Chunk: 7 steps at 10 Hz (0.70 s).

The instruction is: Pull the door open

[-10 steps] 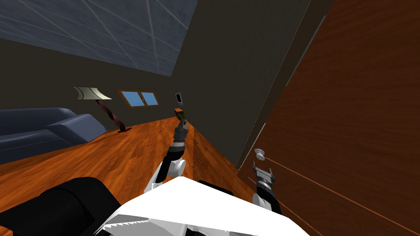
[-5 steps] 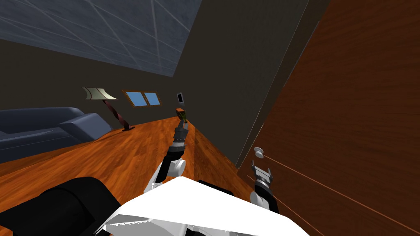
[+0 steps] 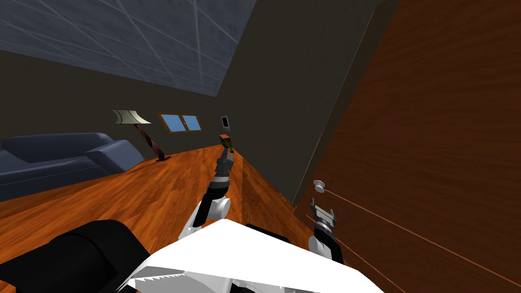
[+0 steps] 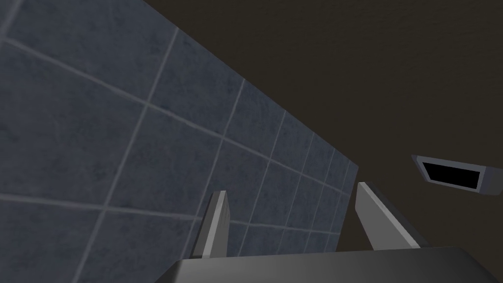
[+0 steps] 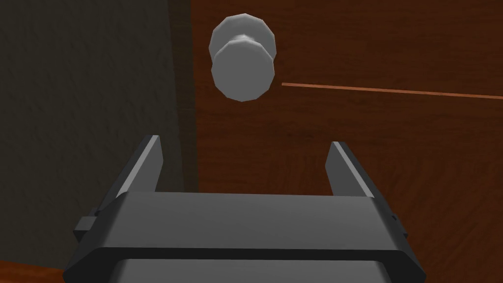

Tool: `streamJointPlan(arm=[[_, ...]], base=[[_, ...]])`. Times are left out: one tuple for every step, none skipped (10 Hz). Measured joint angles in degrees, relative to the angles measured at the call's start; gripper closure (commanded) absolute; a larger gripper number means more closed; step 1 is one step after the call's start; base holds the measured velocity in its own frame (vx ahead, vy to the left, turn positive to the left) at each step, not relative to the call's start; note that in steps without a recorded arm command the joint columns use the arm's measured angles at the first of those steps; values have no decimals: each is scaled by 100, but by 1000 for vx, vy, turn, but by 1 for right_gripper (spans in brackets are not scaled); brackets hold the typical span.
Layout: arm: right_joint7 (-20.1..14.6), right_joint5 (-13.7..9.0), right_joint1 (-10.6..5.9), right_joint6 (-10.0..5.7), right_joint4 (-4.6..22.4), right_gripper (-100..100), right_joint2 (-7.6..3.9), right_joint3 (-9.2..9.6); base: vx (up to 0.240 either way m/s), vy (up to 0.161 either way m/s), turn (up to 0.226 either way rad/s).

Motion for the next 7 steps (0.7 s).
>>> streamJointPlan(arm=[[-51, -16, 46, 9, -13, -100, -72, -9], [-154, -23, 68, -20, 45, -100, -152, -4], [-267, -41, 62, -43, 118, -100, -253, -13], [-358, -47, 119, -74, 132, -100, -312, -6], [-518, -54, 86, -147, 313, -100, -434, 5], [-647, -81, 207, -145, 241, -100, -561, -9], [-739, -100, 248, -139, 246, -100, -648, -17]], base=[[191, -19, 54], [180, 20, 66], [176, 15, 48], [172, -18, 53], [181, -20, 82], [166, -11, 56], [145, -3, 60]])
